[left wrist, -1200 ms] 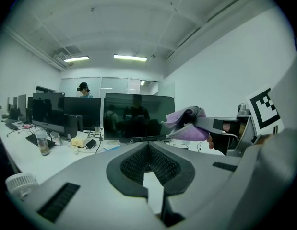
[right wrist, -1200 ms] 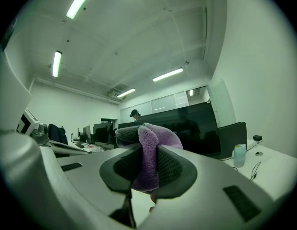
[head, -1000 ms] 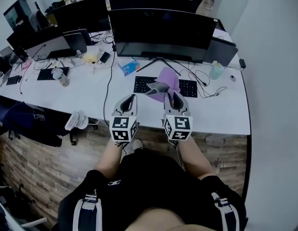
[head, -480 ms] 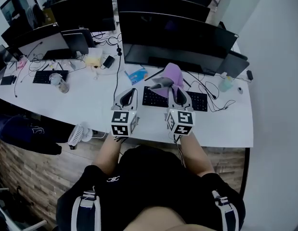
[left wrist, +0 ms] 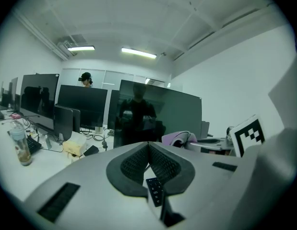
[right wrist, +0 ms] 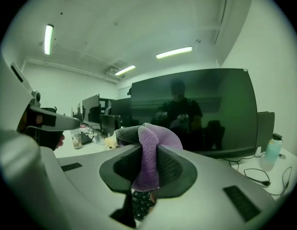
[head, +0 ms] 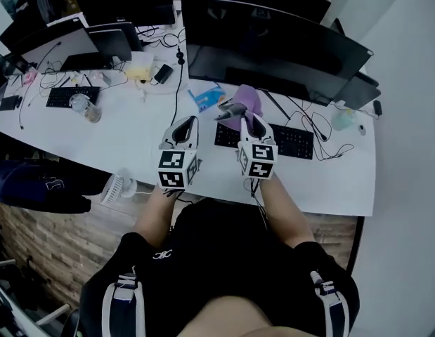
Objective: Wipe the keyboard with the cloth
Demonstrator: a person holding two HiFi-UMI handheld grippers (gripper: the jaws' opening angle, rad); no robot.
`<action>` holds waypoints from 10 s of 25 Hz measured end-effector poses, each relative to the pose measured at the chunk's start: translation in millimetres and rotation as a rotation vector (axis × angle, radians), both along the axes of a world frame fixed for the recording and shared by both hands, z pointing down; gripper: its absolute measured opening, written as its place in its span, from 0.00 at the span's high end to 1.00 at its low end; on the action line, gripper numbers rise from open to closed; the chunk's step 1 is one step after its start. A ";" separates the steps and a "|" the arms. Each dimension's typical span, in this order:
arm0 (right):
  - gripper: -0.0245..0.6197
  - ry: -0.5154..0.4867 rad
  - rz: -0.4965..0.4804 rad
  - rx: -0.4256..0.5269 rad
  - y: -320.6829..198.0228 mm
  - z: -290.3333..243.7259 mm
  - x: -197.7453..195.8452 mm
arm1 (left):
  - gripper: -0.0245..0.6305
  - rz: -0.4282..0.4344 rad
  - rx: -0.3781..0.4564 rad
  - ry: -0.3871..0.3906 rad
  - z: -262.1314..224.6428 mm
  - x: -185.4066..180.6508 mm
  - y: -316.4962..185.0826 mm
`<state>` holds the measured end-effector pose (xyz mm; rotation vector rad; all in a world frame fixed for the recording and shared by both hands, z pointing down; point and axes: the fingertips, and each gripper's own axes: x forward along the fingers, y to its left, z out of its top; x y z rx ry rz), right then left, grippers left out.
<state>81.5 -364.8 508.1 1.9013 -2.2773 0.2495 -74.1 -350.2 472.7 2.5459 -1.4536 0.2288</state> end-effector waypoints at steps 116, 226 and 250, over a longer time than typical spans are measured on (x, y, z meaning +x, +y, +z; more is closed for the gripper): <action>0.82 0.046 0.206 -0.561 46.6 220.4 127.4 | 0.94 0.201 -0.047 -0.021 29.0 84.8 21.9; 0.83 0.190 0.139 -0.574 -19.8 209.7 85.8 | 0.94 0.030 -0.034 -0.078 21.0 -18.4 14.9; 0.83 0.019 -0.164 -0.526 -12.3 189.8 -81.4 | 0.94 -0.167 0.001 -0.052 6.3 -101.3 41.2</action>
